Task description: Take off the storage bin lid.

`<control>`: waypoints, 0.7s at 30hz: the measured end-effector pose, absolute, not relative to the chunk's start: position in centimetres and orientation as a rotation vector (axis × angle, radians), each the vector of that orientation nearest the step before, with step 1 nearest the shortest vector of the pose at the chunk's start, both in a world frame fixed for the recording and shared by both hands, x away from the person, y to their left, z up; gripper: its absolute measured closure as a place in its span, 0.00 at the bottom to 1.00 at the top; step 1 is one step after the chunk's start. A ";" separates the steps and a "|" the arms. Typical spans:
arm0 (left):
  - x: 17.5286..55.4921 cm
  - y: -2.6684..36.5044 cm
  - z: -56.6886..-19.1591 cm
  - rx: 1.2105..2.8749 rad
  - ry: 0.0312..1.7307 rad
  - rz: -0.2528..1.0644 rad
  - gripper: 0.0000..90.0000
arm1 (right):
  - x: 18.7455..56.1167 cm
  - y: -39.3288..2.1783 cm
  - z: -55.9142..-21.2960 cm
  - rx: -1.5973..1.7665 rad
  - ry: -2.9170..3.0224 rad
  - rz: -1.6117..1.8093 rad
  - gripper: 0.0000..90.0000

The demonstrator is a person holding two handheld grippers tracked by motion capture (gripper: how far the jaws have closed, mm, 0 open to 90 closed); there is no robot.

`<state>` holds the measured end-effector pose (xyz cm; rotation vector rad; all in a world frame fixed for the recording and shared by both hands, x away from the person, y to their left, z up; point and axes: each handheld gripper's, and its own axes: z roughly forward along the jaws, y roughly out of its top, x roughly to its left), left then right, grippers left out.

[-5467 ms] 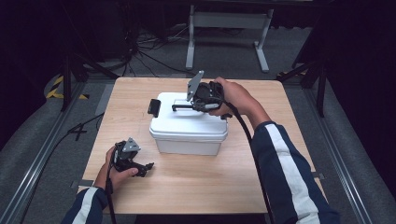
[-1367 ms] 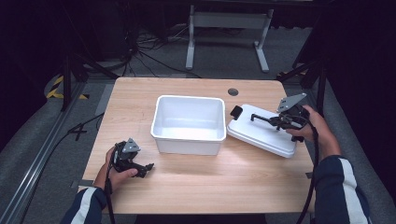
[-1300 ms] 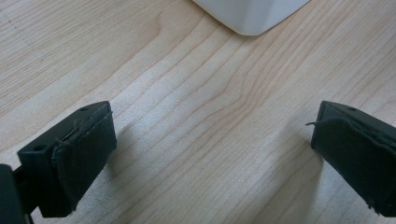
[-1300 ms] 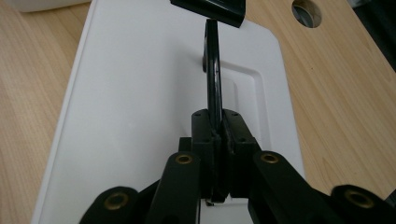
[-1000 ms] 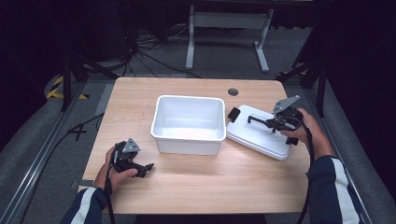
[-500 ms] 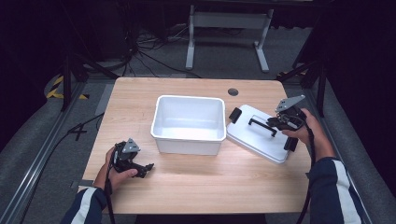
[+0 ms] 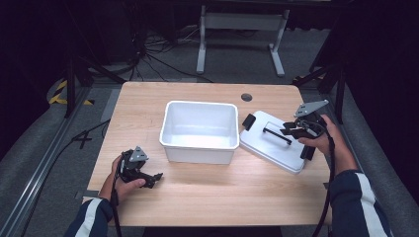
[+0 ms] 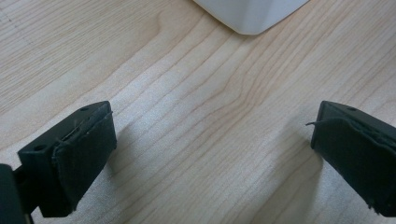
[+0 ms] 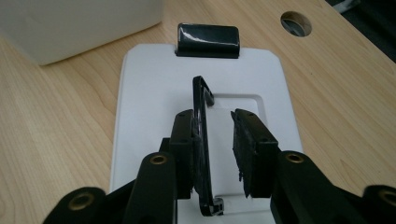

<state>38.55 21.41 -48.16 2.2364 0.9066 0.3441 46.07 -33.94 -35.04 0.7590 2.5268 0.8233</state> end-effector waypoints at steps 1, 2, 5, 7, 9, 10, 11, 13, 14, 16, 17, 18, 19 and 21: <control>38.5 21.4 -48.2 2.236 0.907 0.343 0.01 | 46.0 -33.9 -35.0 0.758 2.525 0.828 0.75; 38.6 21.4 -48.2 2.236 0.904 0.347 0.01 | 45.8 -33.9 -34.9 0.761 2.525 0.833 0.74; 38.6 21.4 -48.2 2.236 0.904 0.347 0.01 | 45.4 -34.0 -34.7 0.758 2.512 0.853 0.71; 38.6 21.4 -48.2 2.236 0.904 0.347 0.01 | 45.2 -34.2 -34.6 0.776 2.501 0.861 0.69; 38.5 21.4 -48.2 2.236 0.906 0.343 0.01 | 45.2 -34.3 -34.6 0.775 2.499 0.862 0.68; 38.5 21.4 -48.2 2.236 0.907 0.343 0.01 | 45.0 -34.4 -34.6 0.777 2.494 0.859 0.67; 38.6 21.4 -48.2 2.236 0.904 0.347 0.01 | 44.9 -34.5 -34.5 0.783 2.493 0.857 0.67; 38.5 21.4 -48.2 2.235 0.907 0.344 0.01 | 44.7 -34.6 -34.4 0.784 2.486 0.858 0.65; 38.5 21.4 -48.2 2.235 0.906 0.344 0.01 | 44.5 -34.7 -34.3 0.785 2.480 0.864 0.64; 38.4 21.4 -48.2 2.233 0.908 0.337 0.01 | 44.3 -34.9 -34.0 0.795 2.472 0.880 0.63; 38.4 21.4 -48.2 2.233 0.902 0.339 0.01 | 44.3 -34.9 -33.9 0.788 2.468 0.873 0.62; 38.3 21.4 -48.2 2.234 0.902 0.337 0.01 | 44.2 -34.9 -33.9 0.793 2.465 0.870 0.61; 38.3 21.4 -48.2 2.234 0.900 0.339 0.01 | 44.1 -34.9 -33.8 0.796 2.464 0.864 0.60; 38.3 21.5 -48.2 2.241 0.893 0.335 0.01 | 44.0 -34.9 -33.7 0.795 2.466 0.848 0.58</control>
